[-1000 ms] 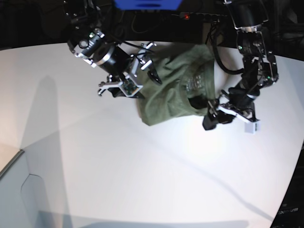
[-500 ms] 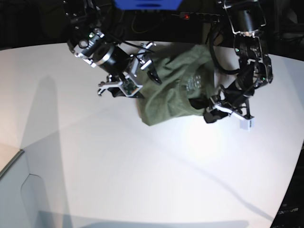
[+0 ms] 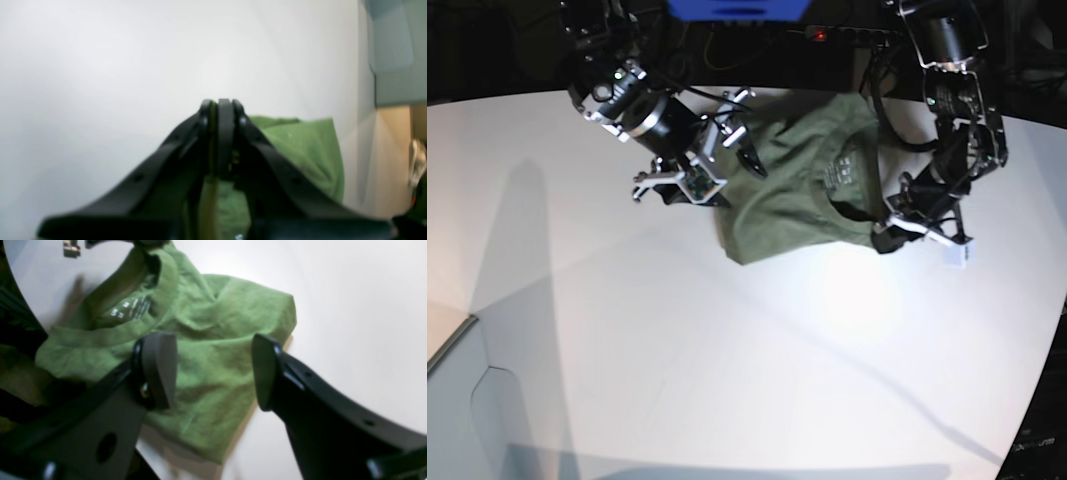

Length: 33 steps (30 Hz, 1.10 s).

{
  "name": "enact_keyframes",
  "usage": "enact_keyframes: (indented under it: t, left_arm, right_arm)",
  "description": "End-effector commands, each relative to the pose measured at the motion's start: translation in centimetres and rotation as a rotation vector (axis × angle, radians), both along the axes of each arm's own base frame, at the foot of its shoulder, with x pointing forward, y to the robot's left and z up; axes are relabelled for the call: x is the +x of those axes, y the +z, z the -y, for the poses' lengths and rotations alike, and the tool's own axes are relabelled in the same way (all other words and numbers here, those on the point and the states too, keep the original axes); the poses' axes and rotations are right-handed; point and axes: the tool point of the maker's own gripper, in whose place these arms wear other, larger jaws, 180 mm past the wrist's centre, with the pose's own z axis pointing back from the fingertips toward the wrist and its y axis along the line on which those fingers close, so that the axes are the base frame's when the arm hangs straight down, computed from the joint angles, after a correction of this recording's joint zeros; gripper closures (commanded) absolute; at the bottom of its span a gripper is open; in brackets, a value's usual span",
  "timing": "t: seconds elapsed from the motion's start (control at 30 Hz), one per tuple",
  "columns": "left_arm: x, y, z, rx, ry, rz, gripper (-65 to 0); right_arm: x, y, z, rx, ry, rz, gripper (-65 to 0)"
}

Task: Layout the t-shirt on the table in an organized manner, then fold the t-shirt properly
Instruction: 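Fold the grasped edge with the left gripper over onto the bundle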

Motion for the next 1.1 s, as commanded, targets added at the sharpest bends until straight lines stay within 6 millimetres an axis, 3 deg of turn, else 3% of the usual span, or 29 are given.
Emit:
enact_keyframes:
  t: [0.0, 0.1, 0.3, 0.4, 0.53, 0.6, 0.67, 0.77, 0.87, 1.07]
  left_arm:
    - [0.9, 1.5, -0.5, -0.011, 0.026, 0.06, 0.0]
    - [0.7, 1.6, -1.9, -0.017, 0.074, 0.06, 0.0]
    - [0.7, 1.5, -2.1, -0.015, 0.075, 0.056, -1.6]
    - [0.6, 1.4, -2.1, -0.015, 0.08, 0.052, -12.7]
    - [0.1, 1.4, -2.2, -0.009, 0.077, 0.051, -36.0]
    - [-0.6, 2.5, -2.6, 0.01, 0.08, 0.08, -45.6]
    - [-1.8, 3.6, -2.7, 0.003, 0.085, 0.111, -50.0]
    - [-3.9, 4.3, -2.5, -0.022, 0.09, 0.124, -50.8]
    - [-5.7, 2.9, -2.2, -0.031, 0.09, 0.078, -51.0]
    - [-7.5, -1.2, 2.1, -0.105, -0.003, -0.043, -51.1]
  right_arm:
    - [0.4, 1.0, -0.4, 0.041, -0.002, 0.03, -36.0]
    - [0.1, 0.3, -0.4, 0.039, -0.001, 0.008, -36.0]
    - [-0.1, -0.1, -0.5, 0.039, 0.002, -0.005, -36.0]
    - [-0.1, -0.1, -0.6, 0.04, 0.003, -0.004, -36.0]
    - [0.0, 0.0, -0.5, 0.04, 0.001, -0.001, -36.0]
    - [0.0, 0.0, -0.4, 0.039, -0.001, 0.001, -36.0]
    - [0.0, 0.1, -0.4, 0.039, -0.001, 0.002, -36.0]
    - [0.2, 0.1, -0.3, 0.037, -0.002, 0.005, -36.0]
    - [0.2, 0.1, -0.3, 0.037, -0.002, 0.005, -36.0]
    - [0.3, 0.3, -0.4, 0.04, -0.003, 0.008, -36.0]
